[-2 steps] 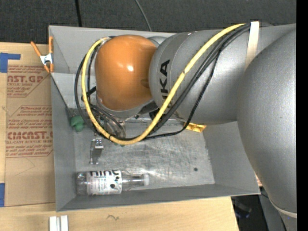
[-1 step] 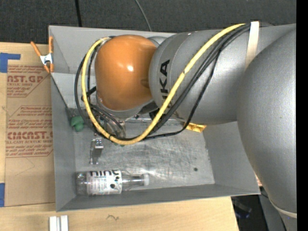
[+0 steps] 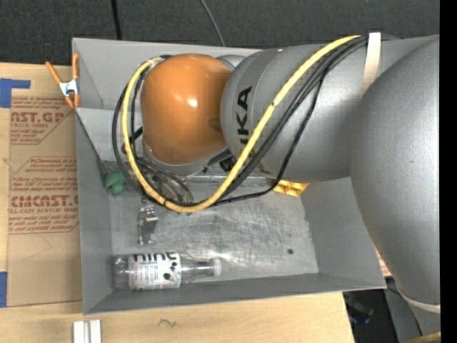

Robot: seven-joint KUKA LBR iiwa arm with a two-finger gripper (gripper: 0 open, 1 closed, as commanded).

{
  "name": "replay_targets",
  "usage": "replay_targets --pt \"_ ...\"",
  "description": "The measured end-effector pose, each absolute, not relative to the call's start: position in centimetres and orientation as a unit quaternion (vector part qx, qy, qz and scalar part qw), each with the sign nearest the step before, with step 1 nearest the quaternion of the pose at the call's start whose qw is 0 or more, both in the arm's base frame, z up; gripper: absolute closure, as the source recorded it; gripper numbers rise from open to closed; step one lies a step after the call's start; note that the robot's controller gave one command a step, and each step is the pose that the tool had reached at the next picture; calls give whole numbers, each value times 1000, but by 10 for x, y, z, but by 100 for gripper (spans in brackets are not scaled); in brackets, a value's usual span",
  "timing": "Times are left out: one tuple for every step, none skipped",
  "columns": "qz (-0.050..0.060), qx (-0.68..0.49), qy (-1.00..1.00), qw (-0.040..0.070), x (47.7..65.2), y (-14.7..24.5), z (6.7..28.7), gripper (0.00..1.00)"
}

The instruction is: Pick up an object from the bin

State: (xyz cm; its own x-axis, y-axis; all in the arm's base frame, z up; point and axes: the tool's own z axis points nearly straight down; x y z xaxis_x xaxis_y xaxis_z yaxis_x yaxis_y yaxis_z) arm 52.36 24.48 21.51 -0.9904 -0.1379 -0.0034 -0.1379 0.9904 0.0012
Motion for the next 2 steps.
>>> replay_targets --pt "0 -141 990 2 539 239 166 0" --pt "1 -94 996 -1 520 207 160 0"
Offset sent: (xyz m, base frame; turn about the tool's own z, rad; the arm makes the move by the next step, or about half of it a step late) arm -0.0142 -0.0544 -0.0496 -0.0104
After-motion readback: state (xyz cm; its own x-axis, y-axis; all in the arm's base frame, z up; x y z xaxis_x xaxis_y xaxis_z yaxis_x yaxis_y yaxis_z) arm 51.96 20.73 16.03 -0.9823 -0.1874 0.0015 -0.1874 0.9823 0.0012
